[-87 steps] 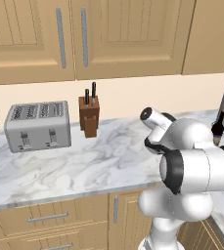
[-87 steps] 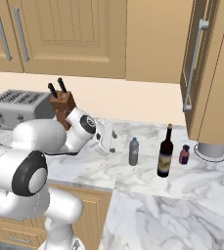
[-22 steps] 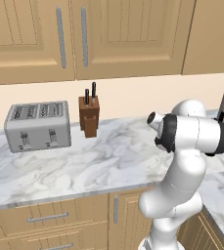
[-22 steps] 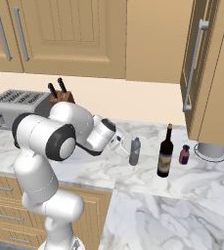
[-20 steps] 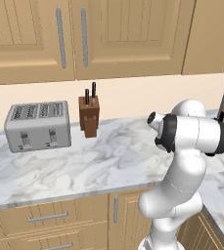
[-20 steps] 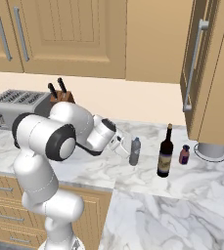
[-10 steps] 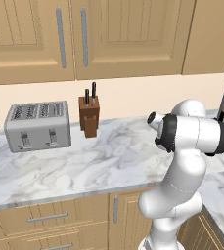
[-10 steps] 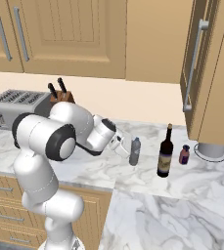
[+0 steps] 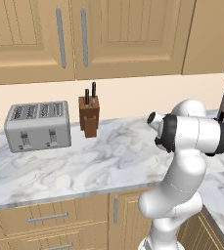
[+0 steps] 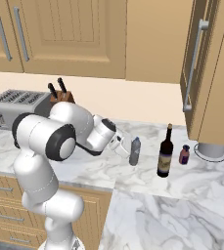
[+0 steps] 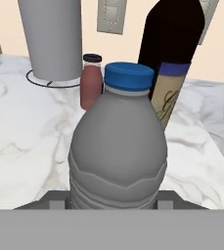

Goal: Place the drinks on the dining counter in a tight cluster.

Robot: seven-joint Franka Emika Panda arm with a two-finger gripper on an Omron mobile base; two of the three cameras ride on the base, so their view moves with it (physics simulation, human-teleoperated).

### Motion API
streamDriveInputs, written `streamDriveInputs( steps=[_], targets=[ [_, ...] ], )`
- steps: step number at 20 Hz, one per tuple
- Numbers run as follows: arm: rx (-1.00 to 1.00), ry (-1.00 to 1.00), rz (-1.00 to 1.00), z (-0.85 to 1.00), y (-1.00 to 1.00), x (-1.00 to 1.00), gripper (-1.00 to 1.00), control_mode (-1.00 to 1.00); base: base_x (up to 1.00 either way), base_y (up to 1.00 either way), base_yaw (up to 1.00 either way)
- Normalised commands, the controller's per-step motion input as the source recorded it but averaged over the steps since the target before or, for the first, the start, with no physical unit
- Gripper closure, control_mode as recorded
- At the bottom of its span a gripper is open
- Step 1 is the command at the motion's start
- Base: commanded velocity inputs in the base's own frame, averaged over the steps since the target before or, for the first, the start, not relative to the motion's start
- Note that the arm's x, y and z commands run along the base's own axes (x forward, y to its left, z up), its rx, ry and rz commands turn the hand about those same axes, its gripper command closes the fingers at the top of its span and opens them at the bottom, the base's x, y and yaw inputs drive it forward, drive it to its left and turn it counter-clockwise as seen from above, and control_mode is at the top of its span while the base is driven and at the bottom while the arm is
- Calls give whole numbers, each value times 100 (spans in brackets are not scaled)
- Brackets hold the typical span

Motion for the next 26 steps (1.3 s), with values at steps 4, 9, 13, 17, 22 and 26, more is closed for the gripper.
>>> streamDriveInputs(
  steps=[4,9,13,17,22,26],
  targets=[
    [0,0,0,0,2,-25,100,-100,0,0,0],
    [0,0,1,24,11,-73,100,-100,0,0,0],
    [-6,22,15,64,22,-38,100,-100,0,0,0],
    [-8,30,17,62,15,-15,100,-100,0,0,0],
    [-3,24,16,25,12,0,100,-100,0,0,0],
    [-1,20,9,39,33,0,100,-100,0,0,0]
  ],
)
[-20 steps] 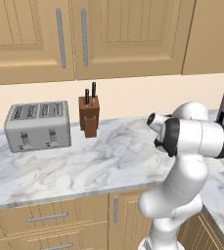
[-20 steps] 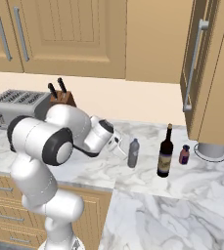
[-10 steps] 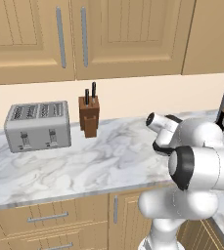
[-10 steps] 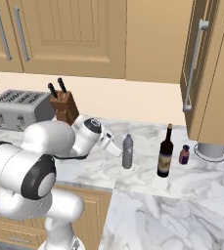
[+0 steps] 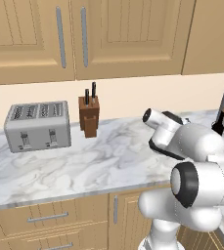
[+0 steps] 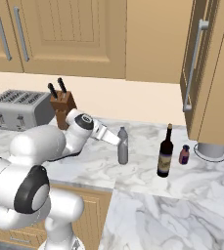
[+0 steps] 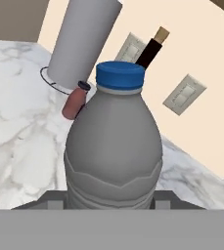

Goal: Place the drinks on the dining counter in a tight cluster.

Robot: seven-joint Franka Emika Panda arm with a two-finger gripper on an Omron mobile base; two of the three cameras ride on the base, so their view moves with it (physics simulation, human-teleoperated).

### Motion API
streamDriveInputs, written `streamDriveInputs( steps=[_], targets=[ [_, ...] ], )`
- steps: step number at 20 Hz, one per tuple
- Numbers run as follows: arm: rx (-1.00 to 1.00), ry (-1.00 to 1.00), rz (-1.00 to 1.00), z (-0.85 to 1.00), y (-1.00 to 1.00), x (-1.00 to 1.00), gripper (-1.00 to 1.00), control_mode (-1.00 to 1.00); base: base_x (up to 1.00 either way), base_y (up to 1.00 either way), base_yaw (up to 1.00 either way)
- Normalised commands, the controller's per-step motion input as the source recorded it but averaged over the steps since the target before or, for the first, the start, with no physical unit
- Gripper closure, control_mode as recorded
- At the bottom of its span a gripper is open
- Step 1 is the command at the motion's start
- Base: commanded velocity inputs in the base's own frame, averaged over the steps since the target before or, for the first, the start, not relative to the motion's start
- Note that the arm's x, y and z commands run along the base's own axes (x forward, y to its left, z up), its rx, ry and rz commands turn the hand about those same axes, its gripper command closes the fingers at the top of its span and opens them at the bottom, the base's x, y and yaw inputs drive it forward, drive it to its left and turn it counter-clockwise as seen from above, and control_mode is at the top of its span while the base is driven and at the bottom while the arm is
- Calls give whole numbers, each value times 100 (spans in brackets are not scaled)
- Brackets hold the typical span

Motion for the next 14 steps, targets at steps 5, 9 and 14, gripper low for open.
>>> streamDriveInputs(
  steps=[5,9,14],
  targets=[
    [3,2,5,31,0,-2,100,-100,0,0,0],
    [1,0,2,3,38,-7,100,-100,0,0,0],
    [2,-8,0,5,59,-11,100,-100,0,0,0]
  ],
)
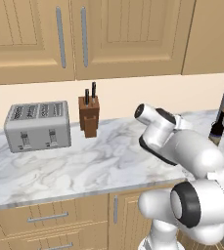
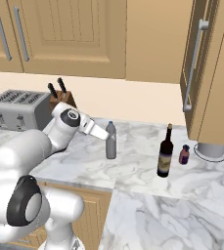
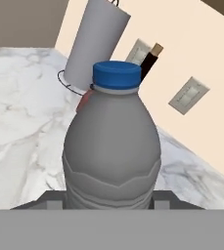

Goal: Place the drinks on the dining counter in a tight cluster.

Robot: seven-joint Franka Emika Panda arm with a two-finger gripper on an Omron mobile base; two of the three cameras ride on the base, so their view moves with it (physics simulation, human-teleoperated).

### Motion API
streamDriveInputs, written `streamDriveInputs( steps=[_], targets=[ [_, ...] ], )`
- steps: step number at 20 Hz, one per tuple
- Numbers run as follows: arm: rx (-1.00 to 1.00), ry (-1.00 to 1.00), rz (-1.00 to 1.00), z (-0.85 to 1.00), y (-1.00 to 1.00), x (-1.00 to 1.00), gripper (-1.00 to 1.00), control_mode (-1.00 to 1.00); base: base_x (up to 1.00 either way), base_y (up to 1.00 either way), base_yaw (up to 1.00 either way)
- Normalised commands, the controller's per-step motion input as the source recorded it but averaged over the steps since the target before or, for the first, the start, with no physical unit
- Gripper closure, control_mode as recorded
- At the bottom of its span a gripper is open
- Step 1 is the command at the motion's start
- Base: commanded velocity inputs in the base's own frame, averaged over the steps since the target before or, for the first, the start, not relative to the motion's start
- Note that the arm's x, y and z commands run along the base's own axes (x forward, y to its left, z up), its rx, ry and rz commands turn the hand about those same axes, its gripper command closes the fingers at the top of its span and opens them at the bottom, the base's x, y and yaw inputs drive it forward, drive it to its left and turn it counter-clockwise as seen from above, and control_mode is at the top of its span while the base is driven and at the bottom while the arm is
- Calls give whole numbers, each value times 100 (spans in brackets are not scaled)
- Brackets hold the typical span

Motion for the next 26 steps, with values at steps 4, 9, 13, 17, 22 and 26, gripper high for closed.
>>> streamDriveInputs(
  steps=[4,9,13,17,22,26],
  targets=[
    [4,-12,0,24,30,-1,100,-100,0,0,0],
    [15,-13,0,28,5,0,100,-100,0,0,0],
    [18,-8,0,23,2,-3,100,-100,0,0,0],
    [9,-3,0,48,8,-25,100,-100,0,0,0],
    [1,0,0,20,8,-10,100,-100,0,0,0],
    [0,0,0,0,0,-2,100,-100,0,0,0]
  ],
)
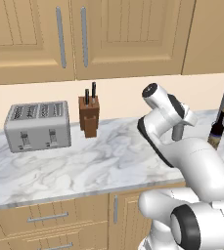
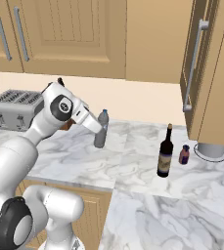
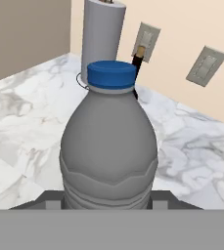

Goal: Place the drinks on the dining counter in a tight cluster.

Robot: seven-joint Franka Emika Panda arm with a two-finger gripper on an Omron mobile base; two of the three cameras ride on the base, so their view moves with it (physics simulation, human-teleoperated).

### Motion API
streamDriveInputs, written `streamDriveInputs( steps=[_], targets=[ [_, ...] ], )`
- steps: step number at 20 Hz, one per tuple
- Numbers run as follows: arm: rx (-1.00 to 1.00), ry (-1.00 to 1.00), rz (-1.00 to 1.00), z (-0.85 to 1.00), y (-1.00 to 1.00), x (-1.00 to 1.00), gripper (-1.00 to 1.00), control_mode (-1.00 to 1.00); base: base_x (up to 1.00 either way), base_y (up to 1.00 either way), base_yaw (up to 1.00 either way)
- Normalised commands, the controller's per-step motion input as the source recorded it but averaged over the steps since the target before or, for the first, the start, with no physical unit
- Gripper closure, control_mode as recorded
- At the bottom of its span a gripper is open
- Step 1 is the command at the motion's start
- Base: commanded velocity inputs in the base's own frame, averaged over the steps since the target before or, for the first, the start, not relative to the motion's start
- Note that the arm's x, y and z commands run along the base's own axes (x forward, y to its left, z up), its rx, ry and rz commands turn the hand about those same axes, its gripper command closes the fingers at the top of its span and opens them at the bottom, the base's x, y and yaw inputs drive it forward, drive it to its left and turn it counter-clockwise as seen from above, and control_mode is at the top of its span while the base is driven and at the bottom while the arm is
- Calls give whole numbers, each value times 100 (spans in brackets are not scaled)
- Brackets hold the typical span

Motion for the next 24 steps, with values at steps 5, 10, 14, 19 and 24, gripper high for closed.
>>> streamDriveInputs(
  steps=[5,10,14,19,24],
  targets=[
    [0,0,0,0,0,-26,100,100,-60,6,4],
    [0,0,0,0,0,0,100,100,-100,26,13],
    [0,0,0,0,0,0,100,100,-95,23,-38],
    [0,0,0,0,0,0,100,100,-36,27,-85],
    [0,0,0,0,0,0,100,100,-5,26,-90]
  ],
)
